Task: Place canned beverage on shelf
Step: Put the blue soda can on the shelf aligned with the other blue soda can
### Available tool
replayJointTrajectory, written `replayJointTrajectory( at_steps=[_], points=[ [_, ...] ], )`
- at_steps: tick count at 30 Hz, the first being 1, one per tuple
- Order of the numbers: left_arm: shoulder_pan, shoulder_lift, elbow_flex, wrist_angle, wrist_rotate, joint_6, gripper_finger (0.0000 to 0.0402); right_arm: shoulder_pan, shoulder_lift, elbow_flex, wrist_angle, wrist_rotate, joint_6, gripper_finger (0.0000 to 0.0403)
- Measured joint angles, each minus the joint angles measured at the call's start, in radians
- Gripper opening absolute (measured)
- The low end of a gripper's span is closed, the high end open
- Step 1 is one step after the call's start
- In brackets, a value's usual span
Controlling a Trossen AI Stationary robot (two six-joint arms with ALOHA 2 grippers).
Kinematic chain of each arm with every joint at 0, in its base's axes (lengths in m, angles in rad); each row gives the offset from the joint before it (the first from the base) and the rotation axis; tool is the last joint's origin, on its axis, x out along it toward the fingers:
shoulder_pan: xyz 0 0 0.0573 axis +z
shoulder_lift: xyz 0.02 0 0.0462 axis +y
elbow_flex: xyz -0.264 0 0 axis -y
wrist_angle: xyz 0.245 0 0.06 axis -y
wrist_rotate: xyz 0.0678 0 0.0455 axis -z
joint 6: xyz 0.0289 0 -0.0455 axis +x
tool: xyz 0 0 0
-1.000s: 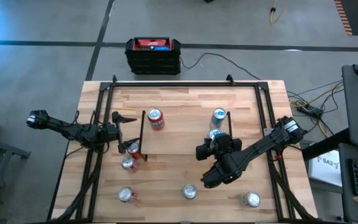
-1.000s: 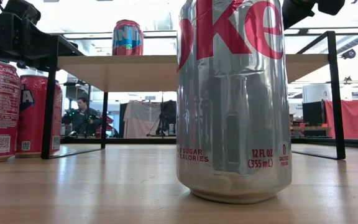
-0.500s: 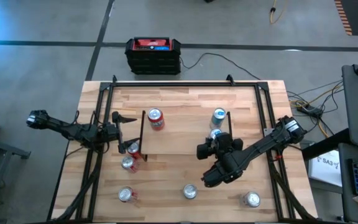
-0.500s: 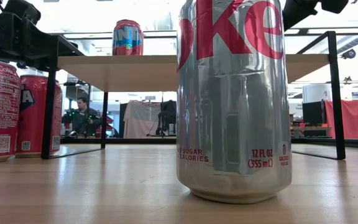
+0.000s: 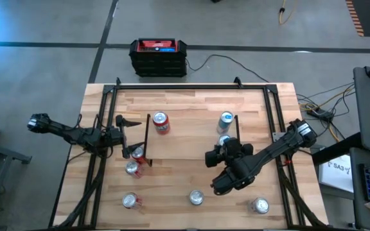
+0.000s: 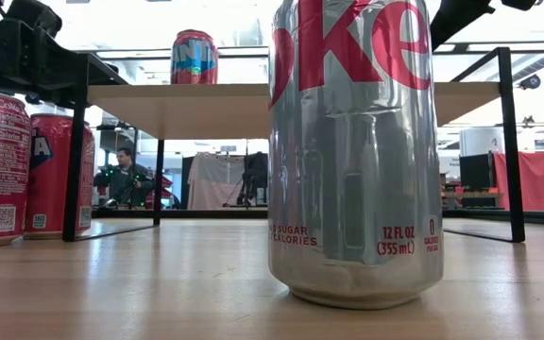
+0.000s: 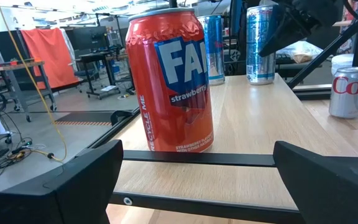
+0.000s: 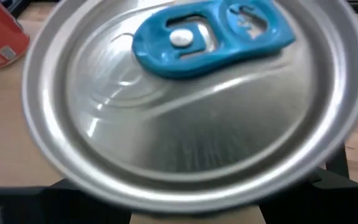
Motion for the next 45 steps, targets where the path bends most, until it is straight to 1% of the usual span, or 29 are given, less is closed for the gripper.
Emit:
replayJointTrajectory(
  at_steps=[12, 15, 22, 38, 45],
  points=[
    [0.0, 0.0, 0.0, 0.0, 0.0, 0.0, 0.04, -0.003, -0.037, -0.007, 0.001, -0.043, -0.106, 0.0246],
    [0.0, 0.0, 0.0, 0.0, 0.0, 0.0, 0.04, -0.003, -0.056, -0.025, 0.003, -0.054, -0.1, 0.0246],
    [0.0, 0.0, 0.0, 0.0, 0.0, 0.0, 0.04, -0.002, -0.095, -0.098, -0.004, -0.044, -0.003, 0.0247],
    [0.0, 0.0, 0.0, 0.0, 0.0, 0.0, 0.04, -0.002, -0.1, -0.1, 0.004, -0.032, 0.012, 0.0247],
    [0.0, 0.0, 0.0, 0.0, 0.0, 0.0, 0.04, -0.002, -0.1, -0.09, 0.042, -0.024, -0.004, 0.0248]
  ],
)
